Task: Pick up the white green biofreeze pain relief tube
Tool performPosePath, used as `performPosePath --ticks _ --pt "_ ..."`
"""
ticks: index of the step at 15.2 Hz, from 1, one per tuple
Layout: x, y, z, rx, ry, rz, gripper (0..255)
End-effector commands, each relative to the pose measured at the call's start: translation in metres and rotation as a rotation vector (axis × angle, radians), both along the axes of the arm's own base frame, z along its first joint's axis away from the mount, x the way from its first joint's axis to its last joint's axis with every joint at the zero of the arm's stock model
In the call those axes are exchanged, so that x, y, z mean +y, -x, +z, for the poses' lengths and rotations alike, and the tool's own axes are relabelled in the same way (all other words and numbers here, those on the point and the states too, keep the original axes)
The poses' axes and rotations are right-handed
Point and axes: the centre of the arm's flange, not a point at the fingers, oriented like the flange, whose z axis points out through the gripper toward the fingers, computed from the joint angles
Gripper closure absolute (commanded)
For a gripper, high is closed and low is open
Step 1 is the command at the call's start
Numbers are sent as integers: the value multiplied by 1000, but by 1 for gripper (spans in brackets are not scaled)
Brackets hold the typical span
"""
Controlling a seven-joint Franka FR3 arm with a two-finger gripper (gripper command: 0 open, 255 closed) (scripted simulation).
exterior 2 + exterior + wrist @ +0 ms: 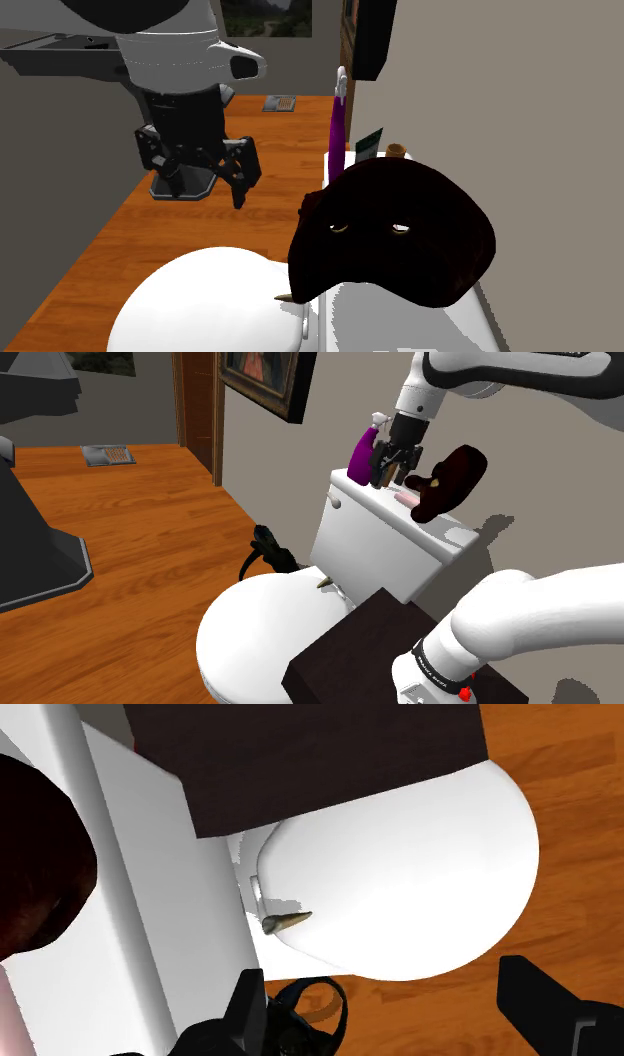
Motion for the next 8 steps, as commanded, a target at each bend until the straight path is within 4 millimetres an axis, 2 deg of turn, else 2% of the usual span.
performPosePath --ticks 1,8 --pt "-16 -21 4 1 0 -108 0" --pt "-87 -76 20 2 -1 -469 0"
